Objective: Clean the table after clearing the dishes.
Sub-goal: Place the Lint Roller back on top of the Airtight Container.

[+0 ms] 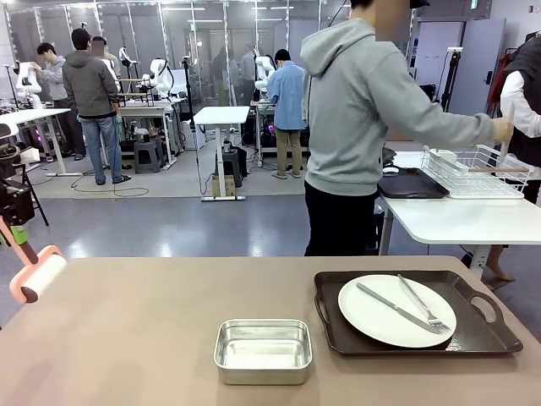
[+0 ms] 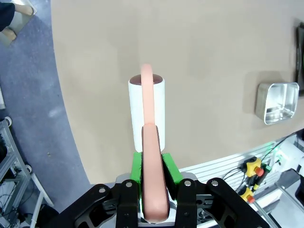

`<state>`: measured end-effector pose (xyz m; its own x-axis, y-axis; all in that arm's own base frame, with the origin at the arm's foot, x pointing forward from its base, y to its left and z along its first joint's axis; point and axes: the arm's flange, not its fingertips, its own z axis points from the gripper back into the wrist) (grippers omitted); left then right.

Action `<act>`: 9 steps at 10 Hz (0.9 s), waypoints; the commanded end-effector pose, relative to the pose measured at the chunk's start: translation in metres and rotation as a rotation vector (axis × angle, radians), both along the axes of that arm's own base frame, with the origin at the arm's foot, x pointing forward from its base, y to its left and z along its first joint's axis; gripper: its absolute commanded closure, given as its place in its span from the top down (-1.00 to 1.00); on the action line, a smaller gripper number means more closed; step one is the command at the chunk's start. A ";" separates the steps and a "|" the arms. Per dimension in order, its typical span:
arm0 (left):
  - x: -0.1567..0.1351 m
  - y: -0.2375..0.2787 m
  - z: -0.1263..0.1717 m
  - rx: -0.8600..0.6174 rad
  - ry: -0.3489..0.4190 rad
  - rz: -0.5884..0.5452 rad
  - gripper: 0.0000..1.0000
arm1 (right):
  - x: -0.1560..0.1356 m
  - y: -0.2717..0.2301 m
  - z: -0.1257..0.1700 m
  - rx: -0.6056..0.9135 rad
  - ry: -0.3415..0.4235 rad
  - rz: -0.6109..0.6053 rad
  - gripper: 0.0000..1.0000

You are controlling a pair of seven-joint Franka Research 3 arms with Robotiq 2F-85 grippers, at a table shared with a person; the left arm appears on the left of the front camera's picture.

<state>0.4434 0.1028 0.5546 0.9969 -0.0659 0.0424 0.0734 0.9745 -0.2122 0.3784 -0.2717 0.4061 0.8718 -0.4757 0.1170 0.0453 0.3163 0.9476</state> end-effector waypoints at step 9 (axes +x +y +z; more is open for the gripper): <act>0.012 -0.092 0.030 0.015 -0.046 -0.241 -0.55 | -0.001 0.000 0.002 0.002 -0.005 0.000 1.00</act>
